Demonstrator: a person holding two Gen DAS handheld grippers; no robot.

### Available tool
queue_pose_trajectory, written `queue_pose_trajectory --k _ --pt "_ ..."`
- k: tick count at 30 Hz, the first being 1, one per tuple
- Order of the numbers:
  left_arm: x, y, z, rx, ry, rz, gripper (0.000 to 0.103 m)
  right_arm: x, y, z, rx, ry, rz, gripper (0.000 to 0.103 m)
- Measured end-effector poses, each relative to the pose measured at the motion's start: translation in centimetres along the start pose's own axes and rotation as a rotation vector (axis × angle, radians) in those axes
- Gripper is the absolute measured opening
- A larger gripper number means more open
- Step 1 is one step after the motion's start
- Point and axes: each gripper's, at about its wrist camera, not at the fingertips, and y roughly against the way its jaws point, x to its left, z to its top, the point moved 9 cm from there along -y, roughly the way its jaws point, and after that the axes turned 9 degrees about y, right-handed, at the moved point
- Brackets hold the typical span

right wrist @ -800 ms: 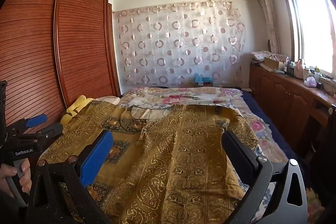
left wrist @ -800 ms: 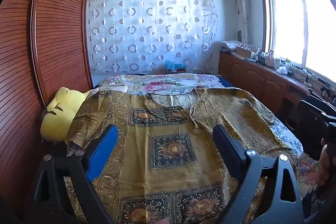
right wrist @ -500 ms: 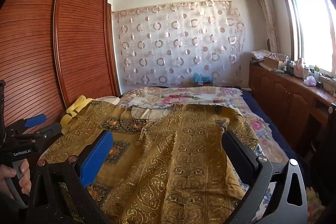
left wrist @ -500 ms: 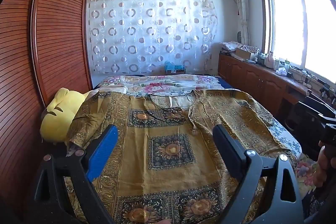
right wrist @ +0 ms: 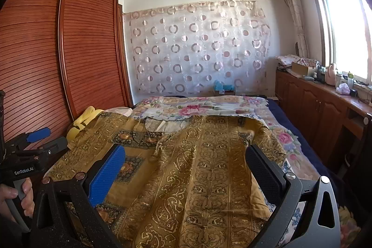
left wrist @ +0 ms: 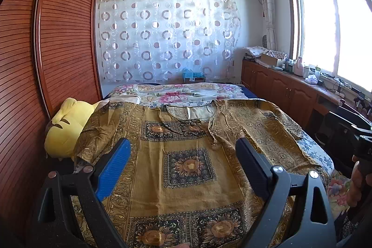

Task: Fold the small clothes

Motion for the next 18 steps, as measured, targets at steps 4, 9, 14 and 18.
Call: queue_pose_trajectory --k 4,9,14,18 --pt "0.0 0.0 0.0 0.0 0.002 0.0 0.092 0.0 -0.1 0.0 0.002 -0.001 0.001 0.103" --pt "0.0 0.0 0.0 -0.002 0.001 0.001 0.092 0.0 0.0 0.1 0.002 -0.001 0.0 0.103" --pt "-0.6 0.8 0.4 -0.006 -0.001 0.001 0.092 0.0 0.0 0.1 0.001 -0.001 0.0 0.103" --pt "-0.9 1.6 1.5 -0.018 -0.003 -0.001 0.092 0.0 0.0 0.1 0.001 -0.001 -0.001 0.103"
